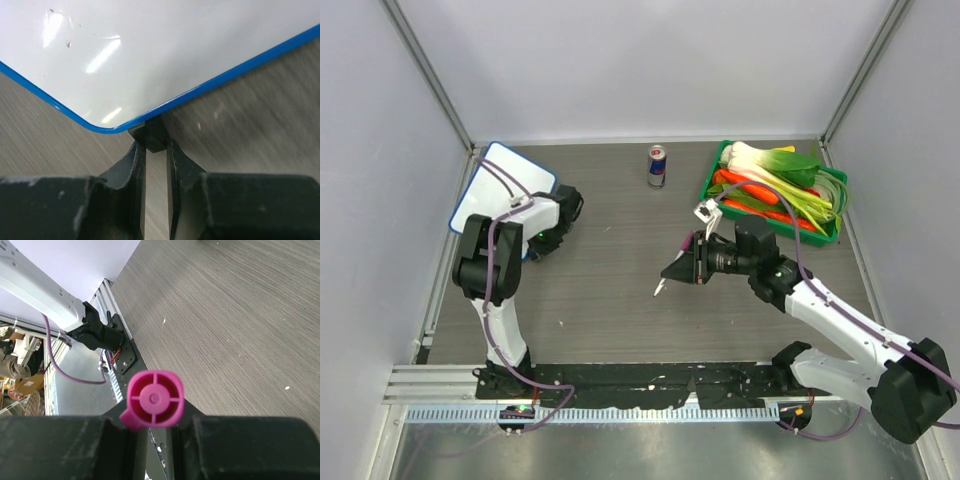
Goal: Write a sentence on the whiteboard
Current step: Move the whiteboard to the center of the board.
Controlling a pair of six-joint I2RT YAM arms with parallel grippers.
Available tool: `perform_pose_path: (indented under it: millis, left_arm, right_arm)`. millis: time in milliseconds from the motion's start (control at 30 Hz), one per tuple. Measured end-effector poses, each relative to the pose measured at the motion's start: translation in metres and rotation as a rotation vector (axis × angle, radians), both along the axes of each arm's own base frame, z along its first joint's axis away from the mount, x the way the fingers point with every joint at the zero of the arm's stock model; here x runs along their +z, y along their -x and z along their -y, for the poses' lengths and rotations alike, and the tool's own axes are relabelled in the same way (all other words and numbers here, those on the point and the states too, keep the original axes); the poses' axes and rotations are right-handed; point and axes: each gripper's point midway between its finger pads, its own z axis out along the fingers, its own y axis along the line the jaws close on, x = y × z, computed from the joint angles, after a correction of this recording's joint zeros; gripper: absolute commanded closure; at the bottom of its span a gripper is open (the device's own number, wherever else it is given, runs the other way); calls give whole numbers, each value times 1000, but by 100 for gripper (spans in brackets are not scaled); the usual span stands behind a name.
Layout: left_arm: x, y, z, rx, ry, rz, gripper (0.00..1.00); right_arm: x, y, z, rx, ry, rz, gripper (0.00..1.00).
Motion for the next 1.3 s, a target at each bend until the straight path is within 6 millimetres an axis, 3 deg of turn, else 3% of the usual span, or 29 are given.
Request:
perform_pose_path:
  millis: [233, 533, 767, 867, 1000, 1100, 1300]
  left_arm:
    - [2, 27, 58, -165, 23, -1, 100]
    - [8, 52, 130, -333, 82, 41, 100]
    - [-4, 78, 160, -395, 81, 5, 97]
    - [-4, 83, 163, -393, 76, 8, 89]
    - [-3, 85, 158, -376, 59, 8, 46]
    - [2, 87, 150, -375, 26, 3, 23]
    - [8, 82, 149, -378, 11, 33, 9]
  right_arm:
    - [9, -3, 10, -75, 9, 31, 99]
    - [27, -27, 53, -361, 40, 104, 99]
    - [22, -37, 72, -470, 64, 81, 99]
    - [16, -36, 73, -472, 74, 60, 99]
    - [11, -36, 71, -463, 86, 42, 99]
    - [7, -36, 70, -456, 91, 31, 99]
    - [5, -34, 69, -444, 92, 23, 99]
